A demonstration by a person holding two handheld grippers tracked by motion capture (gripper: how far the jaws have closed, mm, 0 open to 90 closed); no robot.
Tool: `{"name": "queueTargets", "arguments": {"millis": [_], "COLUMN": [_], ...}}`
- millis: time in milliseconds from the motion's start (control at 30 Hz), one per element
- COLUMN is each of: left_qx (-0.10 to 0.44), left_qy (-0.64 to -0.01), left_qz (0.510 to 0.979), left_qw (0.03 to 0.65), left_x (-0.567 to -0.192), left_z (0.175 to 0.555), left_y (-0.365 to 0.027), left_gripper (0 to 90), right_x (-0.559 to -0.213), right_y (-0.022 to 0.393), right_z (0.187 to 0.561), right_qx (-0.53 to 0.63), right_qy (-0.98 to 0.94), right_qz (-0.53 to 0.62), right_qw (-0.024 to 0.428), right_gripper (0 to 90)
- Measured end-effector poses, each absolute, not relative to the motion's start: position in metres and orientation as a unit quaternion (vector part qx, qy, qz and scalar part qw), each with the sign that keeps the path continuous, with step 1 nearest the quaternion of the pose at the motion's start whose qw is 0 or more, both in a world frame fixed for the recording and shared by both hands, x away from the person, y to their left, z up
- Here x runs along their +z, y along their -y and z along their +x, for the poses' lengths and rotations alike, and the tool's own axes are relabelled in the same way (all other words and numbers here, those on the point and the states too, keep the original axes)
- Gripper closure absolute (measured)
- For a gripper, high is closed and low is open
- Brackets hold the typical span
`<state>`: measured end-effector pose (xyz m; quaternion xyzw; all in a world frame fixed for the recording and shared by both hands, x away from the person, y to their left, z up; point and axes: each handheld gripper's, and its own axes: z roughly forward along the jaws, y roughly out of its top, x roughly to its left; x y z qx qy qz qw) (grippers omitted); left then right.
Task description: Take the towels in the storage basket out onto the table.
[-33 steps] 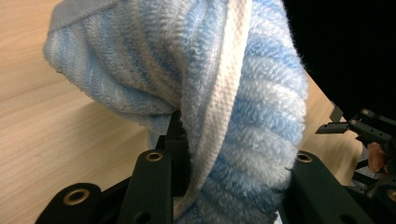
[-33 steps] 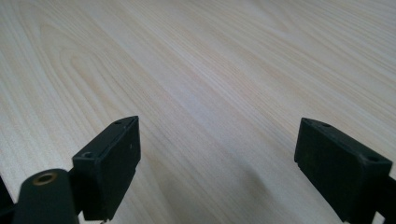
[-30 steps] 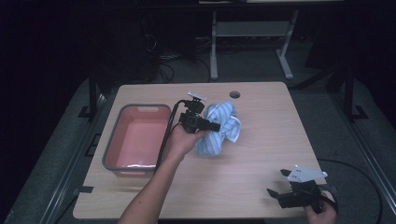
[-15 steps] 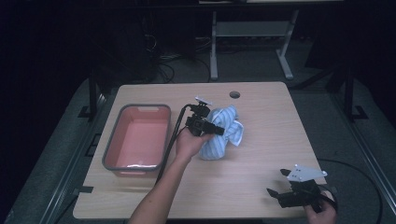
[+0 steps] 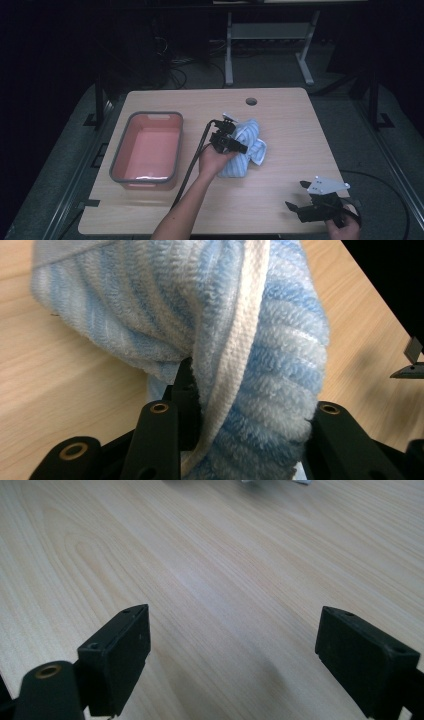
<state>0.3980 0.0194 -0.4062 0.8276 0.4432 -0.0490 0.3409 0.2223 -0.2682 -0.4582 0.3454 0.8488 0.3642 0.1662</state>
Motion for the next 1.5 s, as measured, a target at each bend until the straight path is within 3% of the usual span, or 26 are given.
{"name": "queueTargets", "arguments": {"millis": [1000, 1500], "left_qx": [-0.045, -0.061], "left_qy": [-0.431, -0.435], "left_qz": [0.846, 0.834], "left_qw": [0.311, 0.335], "left_x": [-0.43, -0.425], "left_z": [0.392, 0.39], "left_y": [0.001, -0.011], "left_gripper": [58.2, 48.4], "right_x": [-0.458, -0.457], "right_y": [0.268, 0.268], "right_z": [0.222, 0.221], "right_qx": [0.363, 0.363], "right_qy": [-0.849, -0.849], "right_qz": [0.345, 0.344], "right_qw": [0.168, 0.17], "right_gripper": [13.8, 13.8]}}
